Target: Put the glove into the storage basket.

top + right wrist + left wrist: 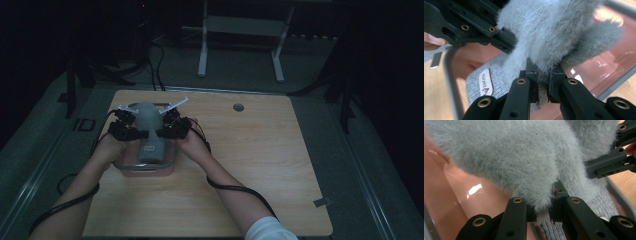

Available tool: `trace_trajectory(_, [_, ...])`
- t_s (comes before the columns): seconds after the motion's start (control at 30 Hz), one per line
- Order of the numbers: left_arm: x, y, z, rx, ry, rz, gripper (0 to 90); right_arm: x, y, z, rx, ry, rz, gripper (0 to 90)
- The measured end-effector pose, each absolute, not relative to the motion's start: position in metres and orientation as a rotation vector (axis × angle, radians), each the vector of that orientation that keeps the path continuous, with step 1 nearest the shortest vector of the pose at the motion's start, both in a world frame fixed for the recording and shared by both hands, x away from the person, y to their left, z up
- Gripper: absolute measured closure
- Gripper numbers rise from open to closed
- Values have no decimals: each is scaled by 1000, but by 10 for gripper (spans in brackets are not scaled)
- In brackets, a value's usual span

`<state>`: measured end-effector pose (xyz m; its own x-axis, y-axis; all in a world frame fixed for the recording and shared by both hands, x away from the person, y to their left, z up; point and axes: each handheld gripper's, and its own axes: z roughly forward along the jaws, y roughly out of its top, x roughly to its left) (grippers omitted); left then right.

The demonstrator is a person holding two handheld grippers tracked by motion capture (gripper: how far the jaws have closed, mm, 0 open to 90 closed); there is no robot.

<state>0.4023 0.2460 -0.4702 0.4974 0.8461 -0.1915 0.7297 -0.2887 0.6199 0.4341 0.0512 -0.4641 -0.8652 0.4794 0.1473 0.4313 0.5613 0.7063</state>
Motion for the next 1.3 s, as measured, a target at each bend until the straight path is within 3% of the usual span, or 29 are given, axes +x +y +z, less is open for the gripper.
trace_trajectory(0.43, [423,229,-505,2217,1406,189,774,444,73,-496,905,2768,884,790])
trace_trajectory(0.67, [426,226,-510,2240,1449,221,688,445,73,-497,852,2757,852,601])
trace_trajectory(0.73, [425,224,-511,2247,1449,276,636,446,71,-491,848,2749,867,524])
trace_trajectory(1.07, [411,235,-485,2086,1387,420,283,448,44,-465,844,2725,1054,373])
trace_trajectory(1.1, [406,238,-478,2025,1372,396,283,447,41,-463,824,2734,1084,337])
trace_trajectory(1.17, [398,237,-472,1998,1321,413,168,444,34,-459,776,2756,1126,224])
trace_trajectory(1.3, [385,235,-466,1987,1245,455,153,442,27,-458,739,2748,1180,177])
